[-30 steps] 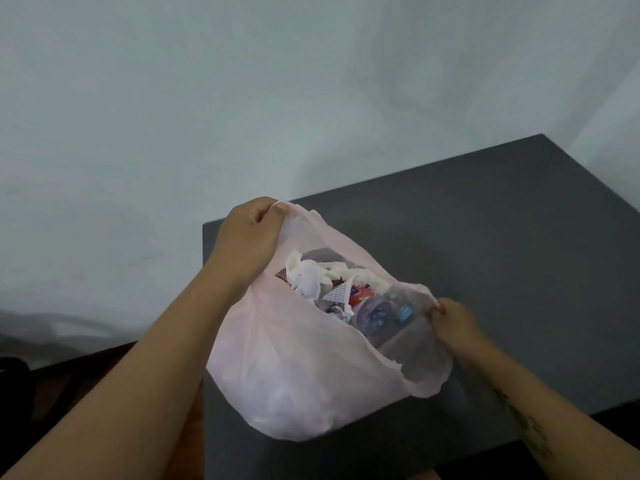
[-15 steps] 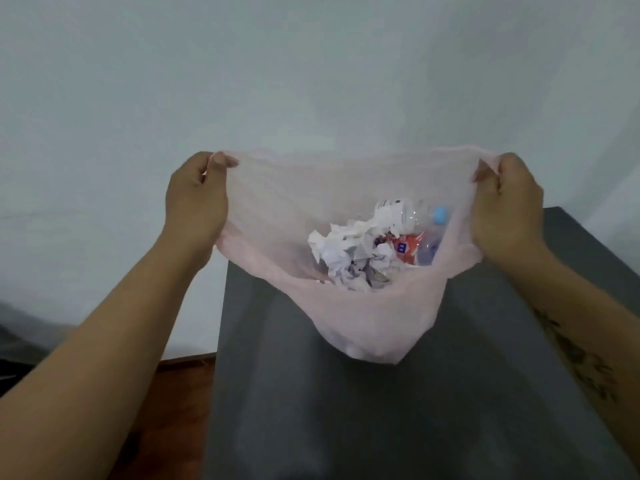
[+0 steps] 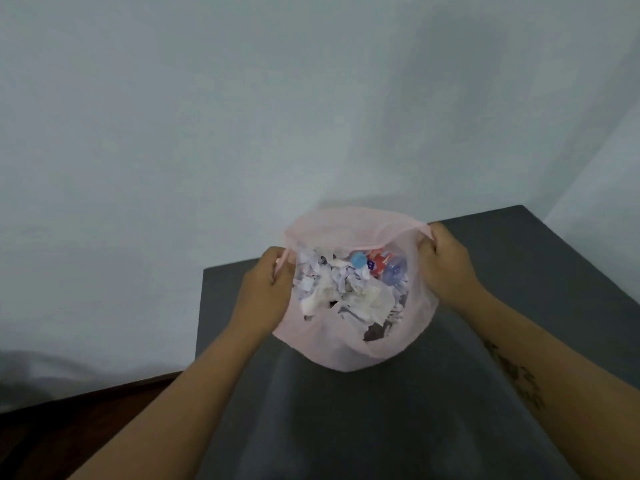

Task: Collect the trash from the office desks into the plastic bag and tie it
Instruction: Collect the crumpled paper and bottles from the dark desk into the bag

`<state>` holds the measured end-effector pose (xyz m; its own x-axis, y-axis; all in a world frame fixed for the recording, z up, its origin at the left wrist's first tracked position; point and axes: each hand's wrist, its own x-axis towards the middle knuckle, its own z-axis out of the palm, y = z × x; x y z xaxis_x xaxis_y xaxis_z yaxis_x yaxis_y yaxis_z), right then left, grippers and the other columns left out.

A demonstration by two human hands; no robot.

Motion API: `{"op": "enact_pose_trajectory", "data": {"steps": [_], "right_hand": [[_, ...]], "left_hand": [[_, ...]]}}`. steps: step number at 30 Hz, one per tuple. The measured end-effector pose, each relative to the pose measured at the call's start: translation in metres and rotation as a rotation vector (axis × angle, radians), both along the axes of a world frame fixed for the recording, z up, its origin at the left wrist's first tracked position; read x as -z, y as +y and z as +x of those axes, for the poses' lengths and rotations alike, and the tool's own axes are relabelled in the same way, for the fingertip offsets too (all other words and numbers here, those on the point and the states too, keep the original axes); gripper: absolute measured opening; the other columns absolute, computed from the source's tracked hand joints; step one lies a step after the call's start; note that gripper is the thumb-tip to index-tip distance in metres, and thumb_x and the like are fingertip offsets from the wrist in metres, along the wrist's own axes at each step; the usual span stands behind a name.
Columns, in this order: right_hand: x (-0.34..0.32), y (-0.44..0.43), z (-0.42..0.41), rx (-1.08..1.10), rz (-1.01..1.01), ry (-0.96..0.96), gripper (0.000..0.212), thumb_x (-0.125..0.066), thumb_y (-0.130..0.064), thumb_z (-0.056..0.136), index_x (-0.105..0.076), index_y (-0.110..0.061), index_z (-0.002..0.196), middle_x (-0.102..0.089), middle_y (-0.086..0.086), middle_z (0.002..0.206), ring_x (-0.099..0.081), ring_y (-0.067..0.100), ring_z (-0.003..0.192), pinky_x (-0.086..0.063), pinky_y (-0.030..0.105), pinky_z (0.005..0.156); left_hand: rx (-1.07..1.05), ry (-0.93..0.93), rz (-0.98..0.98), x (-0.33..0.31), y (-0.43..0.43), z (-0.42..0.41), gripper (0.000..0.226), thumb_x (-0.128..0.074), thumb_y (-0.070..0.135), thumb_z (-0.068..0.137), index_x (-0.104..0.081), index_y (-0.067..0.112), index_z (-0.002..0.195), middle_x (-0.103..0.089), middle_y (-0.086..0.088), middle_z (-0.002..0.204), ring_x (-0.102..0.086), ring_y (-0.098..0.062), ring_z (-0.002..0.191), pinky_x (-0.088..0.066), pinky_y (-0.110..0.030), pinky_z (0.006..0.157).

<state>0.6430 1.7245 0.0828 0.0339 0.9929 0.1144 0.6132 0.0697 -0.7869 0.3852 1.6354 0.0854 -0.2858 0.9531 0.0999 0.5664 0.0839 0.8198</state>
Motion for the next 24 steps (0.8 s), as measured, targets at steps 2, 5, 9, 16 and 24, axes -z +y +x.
{"op": "enact_pose_trajectory", "data": {"steps": [2,5,9,16,24], "right_hand": [[0.005,-0.009,0.002,-0.010,-0.077,0.065,0.019,-0.045,-0.033,0.101,-0.051,-0.020,0.112,-0.062,0.002,0.101,-0.061,0.011,0.082,-0.048,0.025,0.061],[0.010,-0.035,0.010,-0.029,-0.179,0.254,0.052,-0.058,-0.047,0.093,-0.040,-0.022,0.135,-0.059,-0.006,0.117,-0.064,0.009,0.097,-0.055,0.023,0.067],[0.024,-0.106,0.036,0.079,-0.285,0.022,0.092,-0.058,-0.065,0.082,-0.016,-0.027,0.154,-0.036,0.003,0.149,-0.046,0.019,0.131,-0.045,0.040,0.102],[0.053,-0.309,0.063,0.156,-0.412,-0.717,0.072,-0.026,-0.080,0.081,-0.053,-0.038,0.132,-0.056,-0.012,0.123,-0.052,0.015,0.116,-0.043,0.037,0.100],[0.102,-0.393,0.061,0.430,-0.204,-0.973,0.039,-0.044,-0.045,0.082,-0.070,-0.025,0.062,-0.063,-0.007,0.063,-0.061,0.019,0.070,-0.028,0.044,0.109]], "left_hand": [[0.062,0.087,-0.065,0.017,0.001,0.005,0.016,-0.041,0.045,0.102,-0.053,0.035,0.102,-0.065,0.001,0.090,-0.058,-0.011,0.074,-0.045,-0.029,0.065],[0.096,0.278,0.001,0.042,-0.003,0.012,0.051,-0.054,0.047,0.096,-0.046,0.023,0.140,-0.056,-0.005,0.134,-0.052,-0.023,0.118,-0.044,-0.035,0.094],[0.073,0.504,0.259,0.068,-0.026,0.007,0.086,-0.056,0.060,0.086,-0.024,0.014,0.151,-0.033,-0.017,0.152,-0.032,-0.038,0.139,-0.030,-0.056,0.111],[0.754,0.616,0.547,0.145,-0.127,0.033,0.077,-0.060,0.054,0.083,-0.038,0.016,0.147,-0.034,-0.010,0.155,-0.033,-0.033,0.142,-0.031,-0.054,0.110],[1.076,0.888,-0.103,0.222,-0.148,0.058,0.074,-0.039,0.066,0.087,-0.037,0.030,0.152,-0.032,-0.007,0.159,-0.035,-0.037,0.143,-0.028,-0.059,0.113]]}}
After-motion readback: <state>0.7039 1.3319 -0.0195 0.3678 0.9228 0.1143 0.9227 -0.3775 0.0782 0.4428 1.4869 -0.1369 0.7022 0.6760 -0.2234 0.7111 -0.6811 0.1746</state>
